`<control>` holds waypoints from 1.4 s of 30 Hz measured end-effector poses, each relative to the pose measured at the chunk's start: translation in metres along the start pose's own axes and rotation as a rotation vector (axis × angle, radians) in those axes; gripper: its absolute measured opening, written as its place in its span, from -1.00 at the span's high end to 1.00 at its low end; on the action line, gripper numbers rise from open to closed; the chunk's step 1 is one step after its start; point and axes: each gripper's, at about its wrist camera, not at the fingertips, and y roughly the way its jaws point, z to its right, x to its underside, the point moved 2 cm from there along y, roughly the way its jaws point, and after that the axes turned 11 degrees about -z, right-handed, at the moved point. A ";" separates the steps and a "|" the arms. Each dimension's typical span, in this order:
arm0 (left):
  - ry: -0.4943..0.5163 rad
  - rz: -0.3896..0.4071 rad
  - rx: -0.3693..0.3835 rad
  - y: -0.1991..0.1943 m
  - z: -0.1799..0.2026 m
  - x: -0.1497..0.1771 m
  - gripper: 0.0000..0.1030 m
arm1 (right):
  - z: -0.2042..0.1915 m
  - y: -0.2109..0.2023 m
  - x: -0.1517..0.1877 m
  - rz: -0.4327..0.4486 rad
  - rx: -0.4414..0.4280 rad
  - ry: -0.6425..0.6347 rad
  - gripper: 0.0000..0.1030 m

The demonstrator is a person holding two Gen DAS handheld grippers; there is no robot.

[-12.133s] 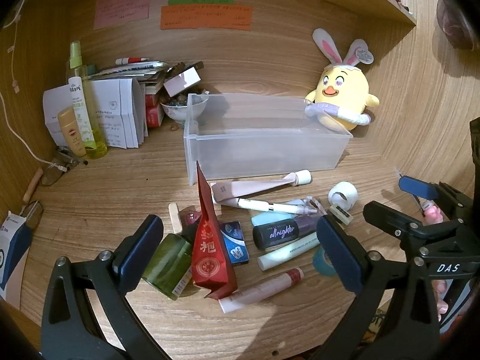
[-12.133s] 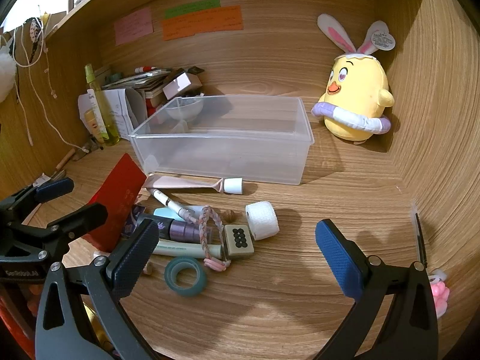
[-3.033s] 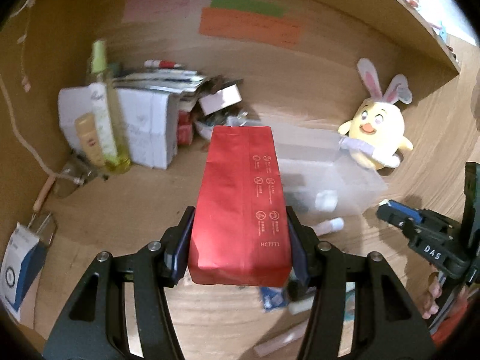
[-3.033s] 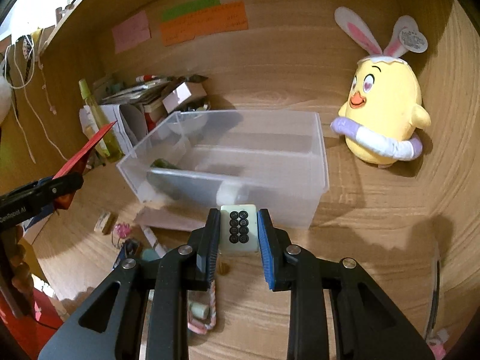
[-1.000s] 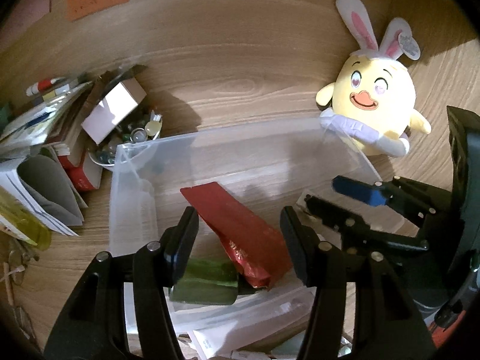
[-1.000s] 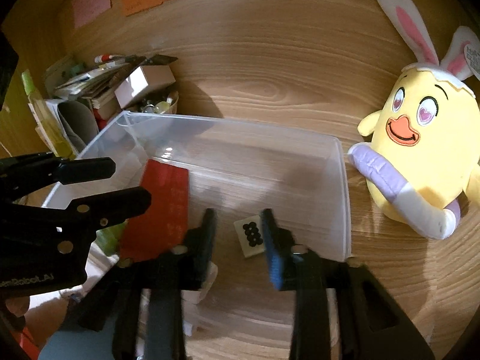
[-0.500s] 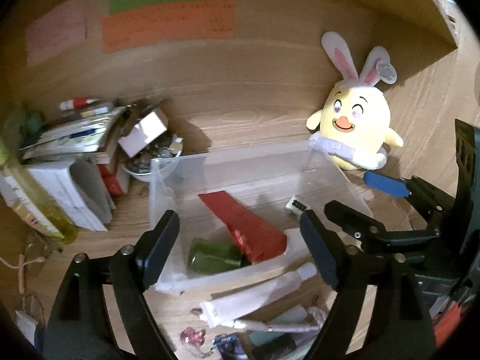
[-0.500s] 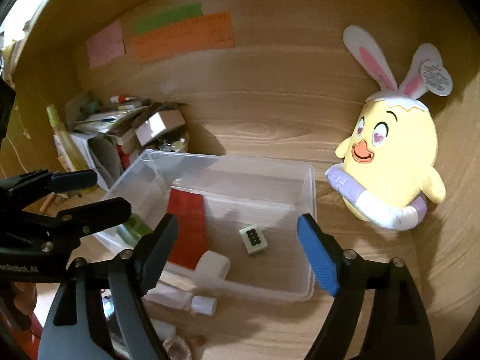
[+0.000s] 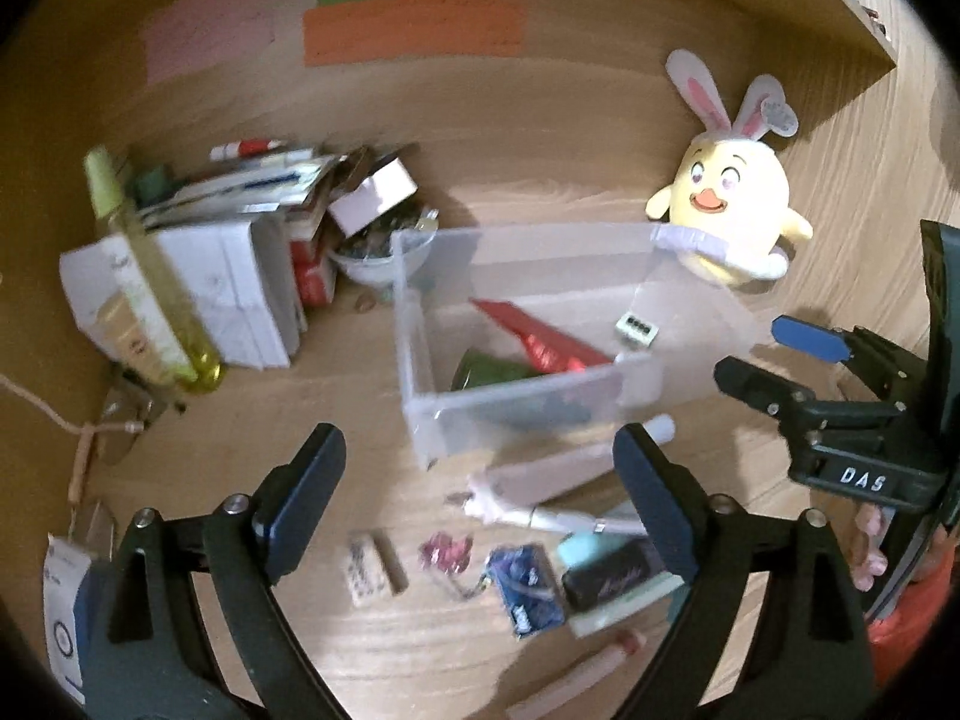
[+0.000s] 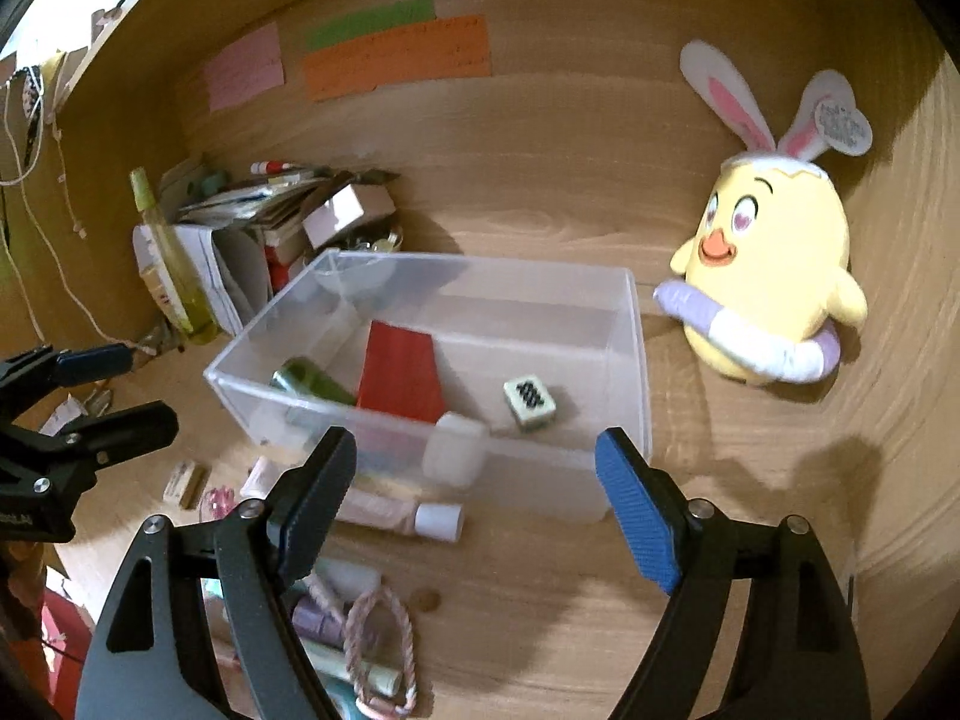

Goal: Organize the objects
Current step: 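Grasp the beige eraser with the left tool while the right tool grasps the pink tube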

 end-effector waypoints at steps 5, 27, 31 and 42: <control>-0.040 -0.059 -0.006 0.015 -0.017 0.026 -0.78 | -0.002 -0.002 0.013 -0.008 0.003 0.007 -0.54; -0.088 -0.180 -0.017 0.069 -0.037 0.062 -0.34 | -0.027 0.055 0.033 -0.173 -0.077 -0.065 -0.54; -0.095 -0.166 -0.006 0.064 -0.045 0.059 -0.26 | -0.036 0.060 0.028 -0.183 -0.084 -0.109 -0.53; -0.107 -0.169 -0.043 0.062 -0.059 0.068 -0.10 | -0.046 0.078 0.021 -0.212 -0.079 -0.168 -0.37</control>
